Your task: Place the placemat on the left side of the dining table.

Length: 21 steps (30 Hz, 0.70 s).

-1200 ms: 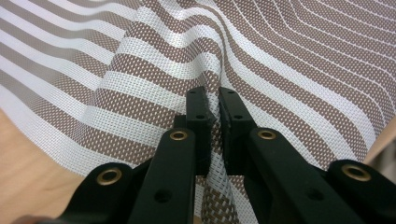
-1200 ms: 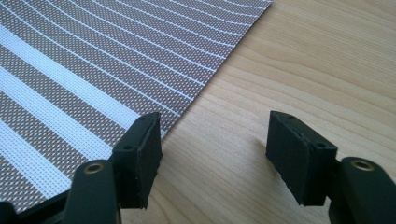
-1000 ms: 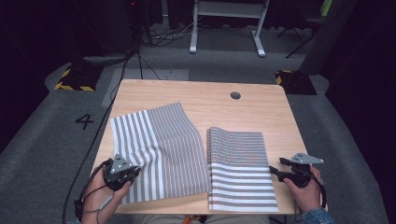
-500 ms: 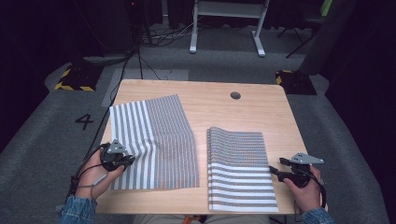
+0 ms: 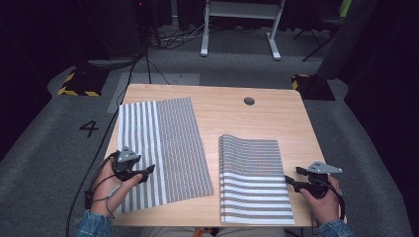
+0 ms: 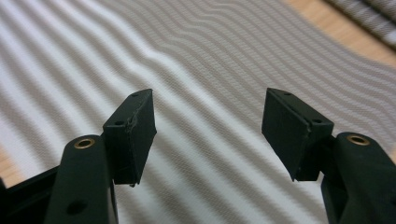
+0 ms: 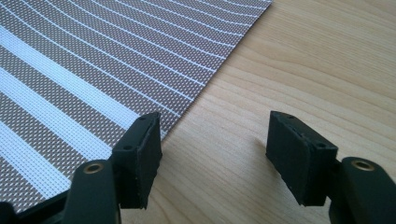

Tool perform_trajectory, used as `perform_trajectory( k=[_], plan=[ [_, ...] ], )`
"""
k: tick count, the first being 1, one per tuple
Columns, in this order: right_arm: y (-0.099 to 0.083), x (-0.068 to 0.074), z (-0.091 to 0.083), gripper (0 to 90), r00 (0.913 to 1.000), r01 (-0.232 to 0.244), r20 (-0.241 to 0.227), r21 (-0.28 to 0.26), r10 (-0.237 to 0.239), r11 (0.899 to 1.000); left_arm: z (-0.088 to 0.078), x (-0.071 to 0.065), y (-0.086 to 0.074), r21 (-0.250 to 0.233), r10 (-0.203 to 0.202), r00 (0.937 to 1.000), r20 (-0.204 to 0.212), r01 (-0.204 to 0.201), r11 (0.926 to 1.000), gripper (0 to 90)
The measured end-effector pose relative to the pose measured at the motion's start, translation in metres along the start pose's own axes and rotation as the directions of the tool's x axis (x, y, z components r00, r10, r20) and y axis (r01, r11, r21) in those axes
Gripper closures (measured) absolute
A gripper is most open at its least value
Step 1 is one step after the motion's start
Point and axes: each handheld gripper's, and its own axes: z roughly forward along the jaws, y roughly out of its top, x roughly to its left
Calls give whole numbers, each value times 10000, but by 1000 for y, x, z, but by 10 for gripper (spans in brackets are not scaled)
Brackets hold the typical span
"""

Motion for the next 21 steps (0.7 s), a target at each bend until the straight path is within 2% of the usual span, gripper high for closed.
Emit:
perform_trajectory(
  k=[2, 6, 9, 11, 12, 13, 19, 21],
  plan=[
    [0, 0, 0, 354, 10000, -3, -2, -2, 3, 10000, 6, -21, 3, 53, 3, 9998, 184, -4, 10000, 355],
    [0, 0, 0, 354, 10000, 1, -4, -1, -1, 10000, 24, -61, 8, 39, 403, 9970, 661, -406, 9992, 355],
    [0, 0, 0, 352, 10000, 30, -14, -1, -30, 10000, 38, -88, 12, 69, 595, 9917, 1140, -607, 9981, 355],
    [0, 0, 0, 351, 10000, 44, -23, -4, -44, 10000, 48, -104, 14, 223, 687, 9889, 1320, -722, 9971, 355],
    [0, 0, 0, 351, 10000, 46, -29, -4, -46, 10000, 53, -110, 15, 303, 840, 9855, 1475, -894, 9955, 355],
    [0, 0, 0, 351, 10000, 26, -40, -12, -26, 10000, 58, -116, 15, 349, 820, 9835, 1615, -887, 9954, 355],
    [0, 0, 0, 351, 10000, 50, -73, -14, -50, 10000, 84, -139, 15, 613, 886, 9789, 1843, -1014, 9929, 345],
    [0, 0, 0, 351, 10000, 60, -78, -13, -60, 10000, 91, -145, 13, 919, 838, 9777, 1927, -1030, 9904, 339]
  ],
)
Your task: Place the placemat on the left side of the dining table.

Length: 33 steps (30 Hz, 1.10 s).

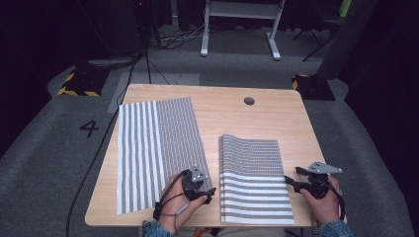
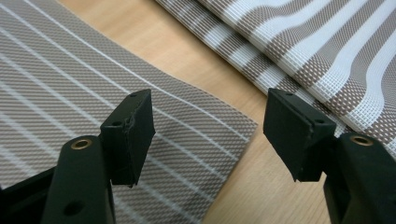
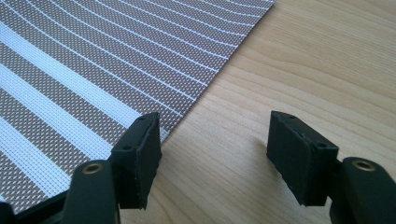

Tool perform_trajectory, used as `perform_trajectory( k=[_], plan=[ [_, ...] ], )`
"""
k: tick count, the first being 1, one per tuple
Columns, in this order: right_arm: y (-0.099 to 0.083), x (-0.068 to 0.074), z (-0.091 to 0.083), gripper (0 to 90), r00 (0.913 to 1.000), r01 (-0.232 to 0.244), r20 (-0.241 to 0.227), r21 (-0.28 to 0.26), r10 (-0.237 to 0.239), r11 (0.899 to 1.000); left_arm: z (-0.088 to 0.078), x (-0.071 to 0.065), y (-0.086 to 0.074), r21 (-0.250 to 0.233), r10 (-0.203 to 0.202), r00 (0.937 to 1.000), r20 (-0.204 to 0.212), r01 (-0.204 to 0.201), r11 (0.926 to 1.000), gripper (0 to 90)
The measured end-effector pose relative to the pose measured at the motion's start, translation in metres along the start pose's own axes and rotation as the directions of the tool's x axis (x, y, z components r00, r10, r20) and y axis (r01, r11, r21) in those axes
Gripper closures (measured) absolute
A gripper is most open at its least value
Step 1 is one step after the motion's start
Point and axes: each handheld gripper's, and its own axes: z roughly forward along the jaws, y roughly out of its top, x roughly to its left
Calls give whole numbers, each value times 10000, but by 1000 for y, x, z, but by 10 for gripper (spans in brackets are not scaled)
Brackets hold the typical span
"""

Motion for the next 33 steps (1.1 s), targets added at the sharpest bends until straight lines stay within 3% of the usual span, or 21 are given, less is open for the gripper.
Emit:
perform_trajectory(
  k=[6, 8, 10, 13, 19, 26, 30, 33],
  plan=[
    [0, 0, 0, 351, 10000, -11, -5, -18, 11, 10000, 8, -5, -2, 204, 481, 9980, -419, -473, 9987, 341],
    [0, 0, 0, 351, 10000, -6, -8, -22, 6, 10000, 8, -5, -2, 216, 788, 9947, -665, -775, 9968, 391],
    [0, 0, 0, 351, 10000, -6, 2, -8, 6, 10000, 6, -2, -4, 156, 659, 9959, -628, -650, 9978, 431],
    [0, 0, 0, 351, 10000, -23, -8, -28, 23, 10000, 5, 3, -7, -130, 794, 9952, -566, -802, 9967, 516],
    [0, 0, 0, 351, 10000, -13, -8, -35, 13, 10000, 5, 3, -9, -291, 840, 9942, -669, -861, 9959, 543],
    [0, 0, 0, 351, 10000, -21, -8, -29, 21, 10000, 4, 8, -12, -609, 564, 9963, -652, -604, 9963, 656],
    [0, 0, 0, 351, 10000, -7, -10, -19, 7, 10000, 1, 13, -10, -483, 770, 9937, -814, -811, 9955, 796],
    [0, 0, 0, 351, 10000, -18, -11, -42, 18, 10000, -7, 14, -7, -309, 858, 9931, -798, -884, 9956, 845]
  ],
)
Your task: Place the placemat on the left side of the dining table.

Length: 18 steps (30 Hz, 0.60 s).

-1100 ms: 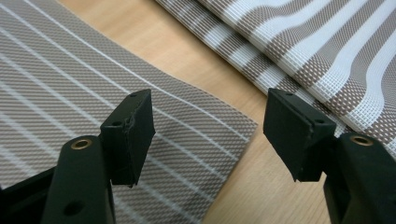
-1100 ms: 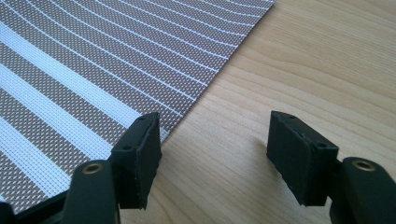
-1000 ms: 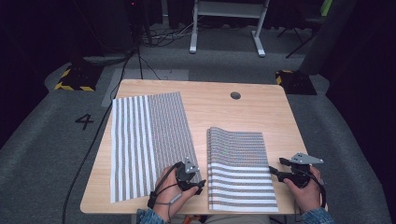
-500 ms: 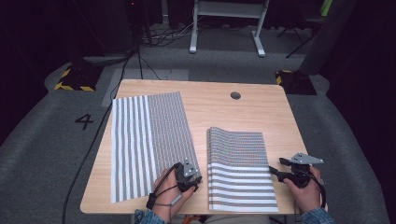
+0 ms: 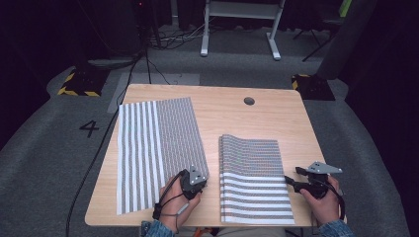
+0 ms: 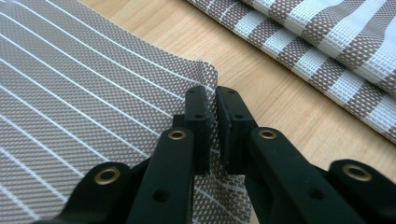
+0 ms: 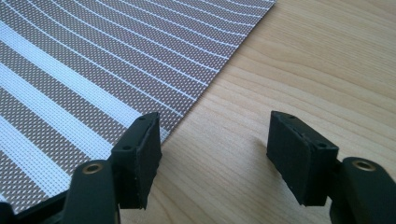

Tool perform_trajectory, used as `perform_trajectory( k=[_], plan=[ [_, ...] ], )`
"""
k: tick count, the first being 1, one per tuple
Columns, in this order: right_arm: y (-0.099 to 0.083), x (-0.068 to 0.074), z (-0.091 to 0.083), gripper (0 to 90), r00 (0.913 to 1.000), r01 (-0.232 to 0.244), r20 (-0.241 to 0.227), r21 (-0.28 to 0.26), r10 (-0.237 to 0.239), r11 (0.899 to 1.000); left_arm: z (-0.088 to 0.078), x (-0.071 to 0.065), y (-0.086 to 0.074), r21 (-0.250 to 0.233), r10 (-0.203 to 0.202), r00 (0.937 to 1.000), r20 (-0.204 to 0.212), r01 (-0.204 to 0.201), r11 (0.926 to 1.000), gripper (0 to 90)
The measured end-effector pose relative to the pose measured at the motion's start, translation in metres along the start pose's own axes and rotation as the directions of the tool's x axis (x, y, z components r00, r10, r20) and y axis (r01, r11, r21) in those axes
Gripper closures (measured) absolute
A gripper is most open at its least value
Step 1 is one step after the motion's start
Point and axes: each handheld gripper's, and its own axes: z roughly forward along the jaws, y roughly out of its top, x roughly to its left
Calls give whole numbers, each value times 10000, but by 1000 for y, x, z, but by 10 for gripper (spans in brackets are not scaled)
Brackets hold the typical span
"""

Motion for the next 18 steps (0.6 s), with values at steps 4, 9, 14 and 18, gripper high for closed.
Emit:
perform_trajectory(
  k=[4, 9, 14, 18],
  plan=[
    [0, 0, 0, 351, 10000, 21, -6, 43, -20, 10000, -12, 1, -2, -8, 166, 9998, -109, -166, 9999, 854],
    [0, 0, 0, 351, 10000, 37, -27, 14, -37, 10000, -32, 4, -12, 92, 305, 9993, -236, -303, 9995, 854],
    [0, 0, 0, 351, 10000, 31, -29, 16, -31, 10000, -54, 15, -26, -65, -166, 9988, -462, 164, 9998, 844],
    [0, 0, 0, 351, 10000, 34, -24, 15, -34, 10000, -62, 24, -35, -40, -538, 9963, -665, 537, 9986, 843]
  ],
)
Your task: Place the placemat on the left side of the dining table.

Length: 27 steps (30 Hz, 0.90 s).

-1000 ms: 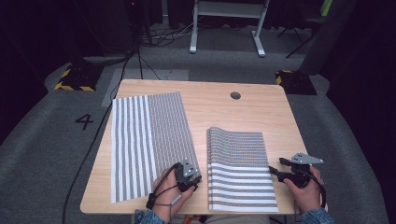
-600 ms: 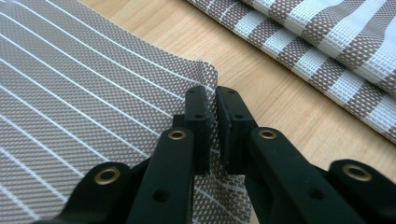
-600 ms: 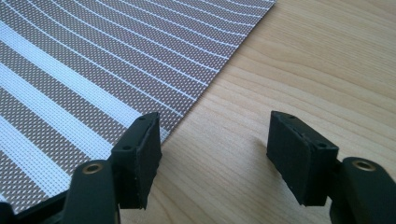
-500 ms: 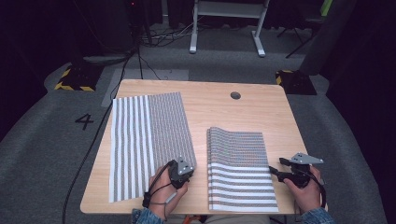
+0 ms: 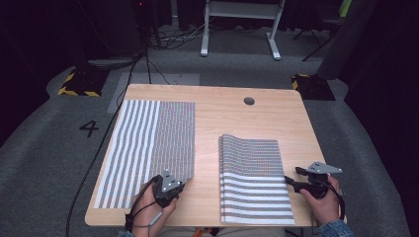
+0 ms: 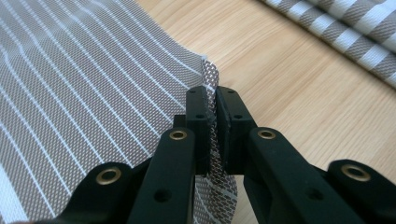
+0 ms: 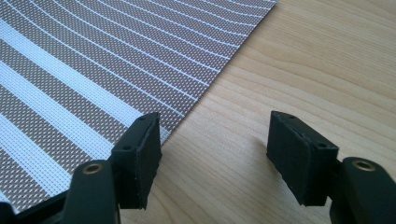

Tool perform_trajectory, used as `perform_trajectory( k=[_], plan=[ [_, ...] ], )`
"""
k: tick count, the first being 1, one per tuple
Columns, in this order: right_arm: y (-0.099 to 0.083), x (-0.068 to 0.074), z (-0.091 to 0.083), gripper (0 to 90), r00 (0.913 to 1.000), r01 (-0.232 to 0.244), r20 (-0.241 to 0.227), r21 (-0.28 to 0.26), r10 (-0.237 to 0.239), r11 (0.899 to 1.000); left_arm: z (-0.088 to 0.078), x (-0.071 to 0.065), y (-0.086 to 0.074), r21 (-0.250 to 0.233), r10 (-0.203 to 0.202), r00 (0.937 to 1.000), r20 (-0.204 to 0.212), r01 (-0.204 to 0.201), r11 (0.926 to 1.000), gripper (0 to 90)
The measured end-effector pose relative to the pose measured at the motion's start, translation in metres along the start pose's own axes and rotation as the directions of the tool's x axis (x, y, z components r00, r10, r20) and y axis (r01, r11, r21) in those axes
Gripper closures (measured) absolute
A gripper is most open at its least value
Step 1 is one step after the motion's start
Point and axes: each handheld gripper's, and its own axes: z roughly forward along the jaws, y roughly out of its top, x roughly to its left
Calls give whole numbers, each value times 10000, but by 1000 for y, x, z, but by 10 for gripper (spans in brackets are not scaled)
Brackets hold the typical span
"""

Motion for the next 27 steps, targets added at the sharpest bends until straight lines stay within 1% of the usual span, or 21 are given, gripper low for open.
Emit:
perform_trajectory(
  k=[2, 3, 4, 6, 8, 9, 11, 12, 14, 15, 16, 17, 18, 19, 20, 22, 23, 25, 26, 27],
  plan=[
    [0, 0, 0, 351, 10000, 0, -3, 1, 0, 10000, -1, 3, -3, 17, -114, 9999, -79, 114, 9999, 842],
    [0, 0, 0, 351, 10000, -3, -2, 1, 3, 10000, 0, 5, -3, 1, -162, 9999, -52, 162, 9999, 841],
    [0, 0, 0, 351, 10000, -3, -2, 3, 3, 10000, -1, 6, -4, 64, -179, 9996, -213, 180, 9998, 841],
    [0, 0, 0, 351, 10000, -1, -2, 0, 1, 10000, 0, 7, -4, 46, -255, 9995, -165, 256, 9997, 839],
    [0, 0, 0, 351, 10000, -3, -2, 1, 3, 10000, 0, 8, -4, 30, -324, 9992, -224, 325, 9995, 837],
    [0, 0, 0, 351, 10000, 1, -2, 2, -1, 10000, 1, 9, -4, 53, -303, 9994, -174, 304, 9995, 837],
    [0, 0, 0, 351, 10000, 1, 0, 1, -1, 10000, 3, 8, -4, 54, -410, 9992, -39, 410, 9991, 835],
    [0, 0, 0, 351, 10000, 4, 1, 2, -4, 10000, 3, 9, -3, 52, -276, 9993, -243, 277, 9996, 834],
    [0, 0, 0, 351, 10000, 2, -1, 2, -2, 10000, 2, 14, -2, -72, -451, 9983, -380, 449, 9990, 834],
    [0, 0, 0, 351, 10000, -3, -1, 0, 3, 10000, 2, 17, -2, -171, -538, 9978, -386, 531, 9984, 833],
    [0, 0, 0, 351, 10000, 1, 0, 0, -1, 10000, 2, 19, -2, -242, -657, 9974, -306, 650, 9976, 833],
    [0, 0, 0, 351, 10000, -1, -1, 1, 1, 10000, 3, 20, -1, -298, -622, 9973, -379, 611, 9977, 832],
    [0, 0, 0, 351, 10000, -2, -2, 1, 2, 10000, 5, 20, -1, -247, -593, 9977, -334, 585, 9980, 831],
    [0, 0, 0, 350, 10000, -3, 1, 0, 3, 10000, 7, 18, -1, -231, -563, 9981, -258, 557, 9982, 831],
    [0, 0, 0, 351, 10000, -8, -1, 0, 8, 10000, 9, 16, 0, -163, -444, 9989, -180, 441, 9989, 830],
    [0, 0, 0, 350, 10000, -6, 0, 1, 6, 10000, 11, 12, 1, -65, -396, 9992, 30, 396, 9992, 825],
    [0, 0, 0, 350, 10000, -5, 1, 1, 5, 10000, 11, 12, 1, -38, -348, 9994, -68, 348, 9994, 823],
    [0, 0, 0, 350, 10000, -8, -1, 1, 8, 10000, 10, 12, 1, -6, -351, 9993, -103, 351, 9994, 821],
    [0, 0, 0, 350, 10000, -4, 1, -1, 4, 10000, 10, 11, 0, -19, -414, 9990, -142, 414, 9991, 821],
    [0, 0, 0, 350, 10000, -4, 0, -2, 4, 10000, 9, 12, 0, 19, -402, 9991, -100, 402, 9992, 820]
  ],
)
